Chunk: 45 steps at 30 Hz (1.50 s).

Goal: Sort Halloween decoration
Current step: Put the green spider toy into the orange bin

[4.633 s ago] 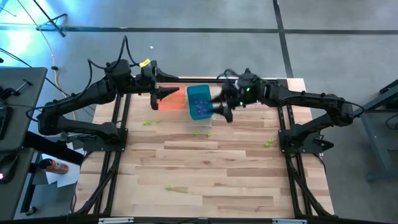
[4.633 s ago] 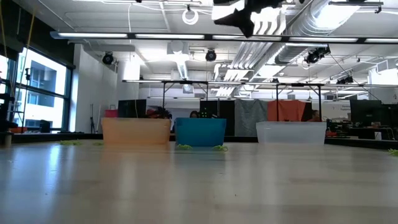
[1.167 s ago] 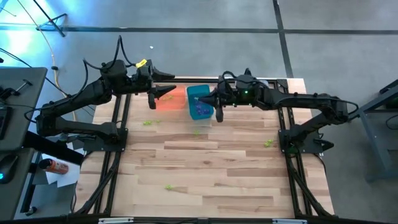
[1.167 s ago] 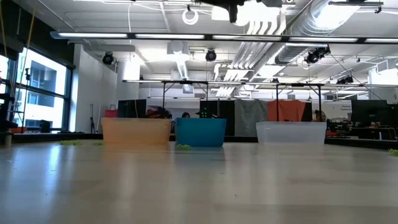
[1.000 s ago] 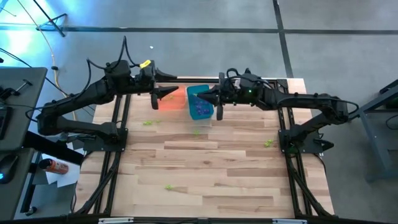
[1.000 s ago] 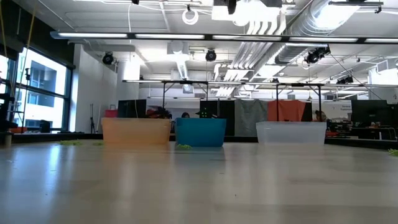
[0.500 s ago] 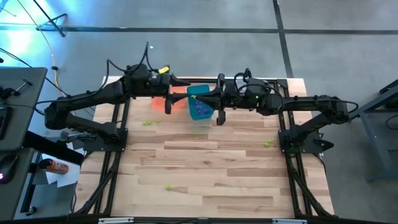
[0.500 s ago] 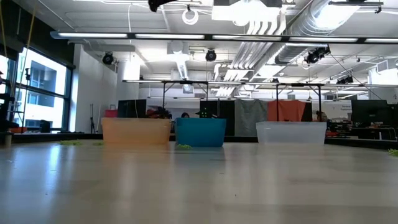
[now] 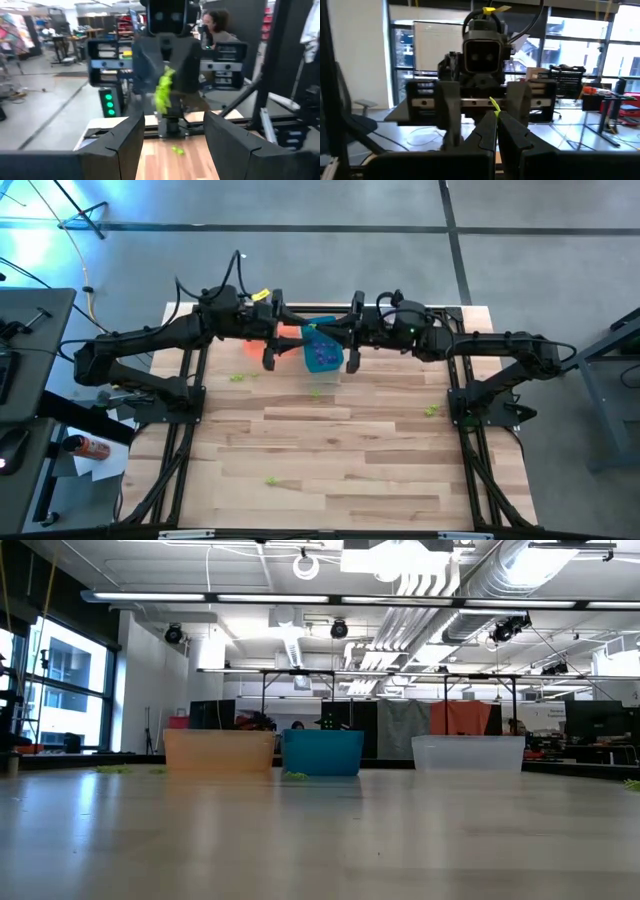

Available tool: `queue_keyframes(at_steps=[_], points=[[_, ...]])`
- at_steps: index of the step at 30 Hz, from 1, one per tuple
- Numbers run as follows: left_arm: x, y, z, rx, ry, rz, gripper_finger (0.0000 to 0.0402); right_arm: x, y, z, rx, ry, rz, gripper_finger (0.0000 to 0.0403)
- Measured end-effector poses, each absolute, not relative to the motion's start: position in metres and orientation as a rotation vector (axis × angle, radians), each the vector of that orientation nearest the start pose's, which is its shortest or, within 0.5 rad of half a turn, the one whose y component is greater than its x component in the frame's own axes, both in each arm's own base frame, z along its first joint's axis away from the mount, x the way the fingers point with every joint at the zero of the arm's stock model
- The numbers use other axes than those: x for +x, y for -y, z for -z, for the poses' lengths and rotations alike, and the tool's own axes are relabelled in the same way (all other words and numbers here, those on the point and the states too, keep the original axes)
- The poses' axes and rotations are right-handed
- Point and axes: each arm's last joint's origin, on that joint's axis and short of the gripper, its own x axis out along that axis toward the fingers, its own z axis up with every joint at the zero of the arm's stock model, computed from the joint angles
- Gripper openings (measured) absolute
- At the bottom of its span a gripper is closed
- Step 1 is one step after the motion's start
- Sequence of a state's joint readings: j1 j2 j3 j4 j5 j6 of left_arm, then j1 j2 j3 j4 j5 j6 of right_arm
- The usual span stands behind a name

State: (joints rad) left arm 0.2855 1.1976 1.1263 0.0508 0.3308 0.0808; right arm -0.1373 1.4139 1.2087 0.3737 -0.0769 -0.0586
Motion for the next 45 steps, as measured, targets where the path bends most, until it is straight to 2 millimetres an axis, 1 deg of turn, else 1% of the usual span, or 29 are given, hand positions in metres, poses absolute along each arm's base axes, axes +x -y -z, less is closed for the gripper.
queue_keyframes(at_steps=[3, 9, 12, 16, 19, 22, 23, 24, 28, 31, 34, 36, 39, 42, 45], points=[[0.259, -0.067, -0.392, 0.084, 0.005, 0.019, 0.0190, 0.324, 0.041, -0.388, -0.063, 0.158, 0.027, 0.0000], [0.261, -0.068, -0.395, 0.103, 0.048, 0.026, 0.0189, 0.324, 0.043, -0.387, -0.069, 0.141, 0.032, 0.0000], [0.263, -0.068, -0.393, 0.116, 0.034, 0.028, 0.0178, 0.324, 0.044, -0.387, -0.069, 0.140, 0.036, 0.0000], [0.264, -0.068, -0.392, 0.129, 0.033, 0.028, 0.0138, 0.324, 0.043, -0.386, -0.070, 0.137, 0.036, 0.0000], [0.265, -0.068, -0.391, 0.133, 0.026, 0.030, 0.0088, 0.324, 0.043, -0.385, -0.069, 0.122, 0.034, 0.0000], [0.265, -0.068, -0.392, 0.137, 0.029, 0.030, 0.0027, 0.324, 0.043, -0.385, -0.068, 0.118, 0.035, 0.0000], [0.265, -0.068, -0.391, 0.136, 0.028, 0.031, 0.0015, 0.324, 0.043, -0.385, -0.068, 0.118, 0.035, 0.0000], [0.265, -0.068, -0.391, 0.136, 0.028, 0.033, 0.0009, 0.324, 0.044, -0.385, -0.068, 0.118, 0.037, 0.0000], [0.265, -0.068, -0.391, 0.136, 0.028, 0.033, 0.0007, 0.324, 0.044, -0.385, -0.062, 0.118, 0.040, 0.0000], [0.263, -0.071, -0.389, 0.139, -0.001, 0.021, 0.0003, 0.324, 0.045, -0.383, 0.046, 0.112, 0.082, 0.0007], [0.257, -0.078, -0.389, 0.129, -0.025, -0.013, 0.0001, 0.322, 0.048, -0.384, 0.102, 0.109, 0.088, 0.0042], [0.250, -0.085, -0.392, 0.128, -0.027, -0.052, 0.0001, 0.318, 0.050, -0.386, 0.109, 0.104, 0.128, 0.0078], [0.235, -0.095, -0.394, 0.116, -0.061, -0.115, 0.0001, 0.312, 0.055, -0.387, 0.105, 0.074, 0.248, 0.0143], [0.218, -0.104, -0.388, 0.085, -0.169, -0.214, 0.0001, 0.302, 0.058, -0.393, 0.071, 0.067, 0.371, 0.0203], [0.205, -0.112, -0.379, 0.071, -0.295, -0.290, 0.0000, 0.294, 0.063, -0.394, 0.072, 0.035, 0.452, 0.0241]])
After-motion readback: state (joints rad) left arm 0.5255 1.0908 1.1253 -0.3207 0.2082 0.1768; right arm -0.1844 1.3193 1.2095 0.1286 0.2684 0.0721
